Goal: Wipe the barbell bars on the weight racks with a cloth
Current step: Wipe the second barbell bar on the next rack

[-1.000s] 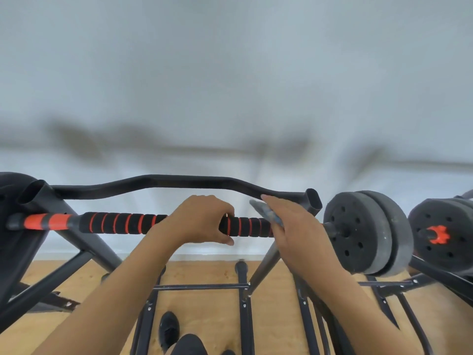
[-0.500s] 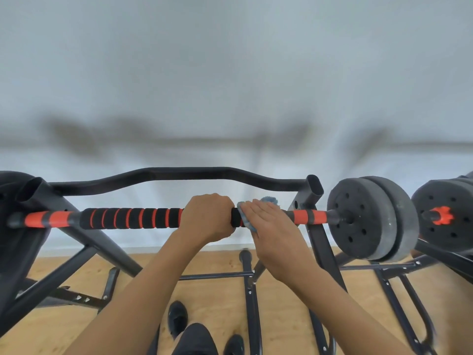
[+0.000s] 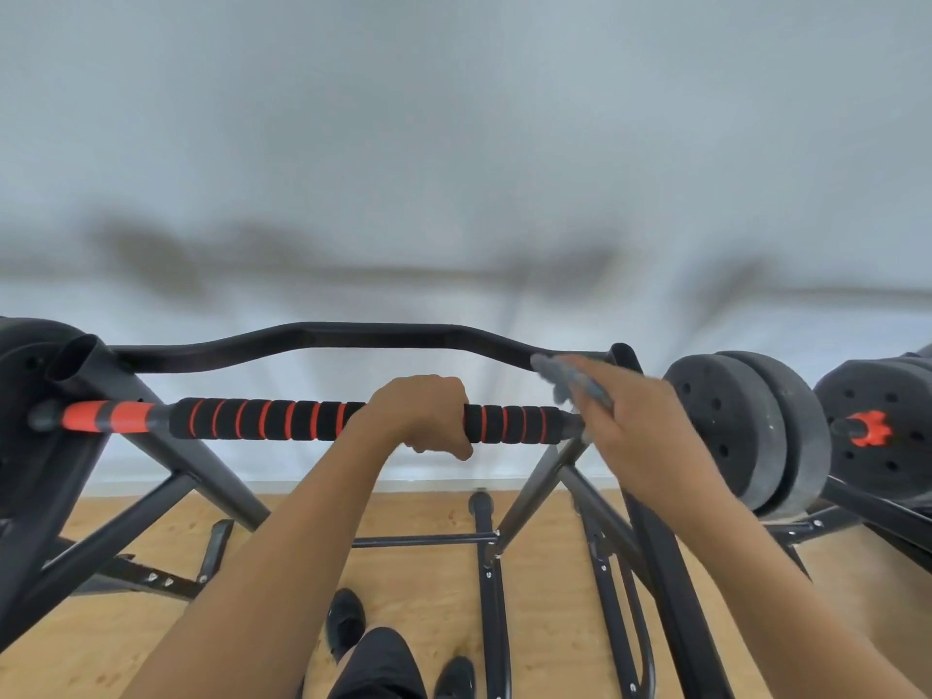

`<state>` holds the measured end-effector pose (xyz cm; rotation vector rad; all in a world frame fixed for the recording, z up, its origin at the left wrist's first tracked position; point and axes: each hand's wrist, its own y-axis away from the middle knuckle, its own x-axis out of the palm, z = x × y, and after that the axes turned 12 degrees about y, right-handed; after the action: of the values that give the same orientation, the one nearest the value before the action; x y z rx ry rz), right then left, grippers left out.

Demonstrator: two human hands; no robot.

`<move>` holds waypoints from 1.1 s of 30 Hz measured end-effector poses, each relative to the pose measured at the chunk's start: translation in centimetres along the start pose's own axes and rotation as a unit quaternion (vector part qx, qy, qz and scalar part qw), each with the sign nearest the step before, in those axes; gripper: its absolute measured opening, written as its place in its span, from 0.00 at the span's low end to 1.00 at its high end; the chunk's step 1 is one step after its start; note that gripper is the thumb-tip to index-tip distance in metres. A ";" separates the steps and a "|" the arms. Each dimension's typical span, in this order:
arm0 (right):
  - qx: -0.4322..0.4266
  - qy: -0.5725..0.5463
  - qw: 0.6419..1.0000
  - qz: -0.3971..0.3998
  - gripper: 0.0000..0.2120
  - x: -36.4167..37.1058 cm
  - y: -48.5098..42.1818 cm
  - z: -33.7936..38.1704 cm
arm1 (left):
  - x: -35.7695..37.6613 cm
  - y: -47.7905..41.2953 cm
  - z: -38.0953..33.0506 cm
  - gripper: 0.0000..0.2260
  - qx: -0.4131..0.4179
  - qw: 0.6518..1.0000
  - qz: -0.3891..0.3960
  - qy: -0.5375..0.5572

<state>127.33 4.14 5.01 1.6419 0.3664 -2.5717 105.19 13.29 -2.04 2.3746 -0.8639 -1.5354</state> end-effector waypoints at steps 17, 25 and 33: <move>-0.141 0.242 0.960 0.011 0.21 7.1 -0.9 -0.3 | -1.8 -1.5 0.3 0.22 -0.074 0.959 0.202 0.185; -0.103 0.218 0.966 0.093 0.17 4.1 -0.1 0.0 | -2.0 0.0 0.2 0.22 0.016 0.973 0.153 0.169; 0.005 0.181 0.977 0.113 0.13 2.9 -4.7 -0.3 | 4.6 3.0 0.8 0.17 0.145 0.945 -0.252 -0.151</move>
<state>125.46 8.97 3.00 2.0257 0.1721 -2.1156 104.75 8.39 -4.55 2.7713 -0.5886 -2.1400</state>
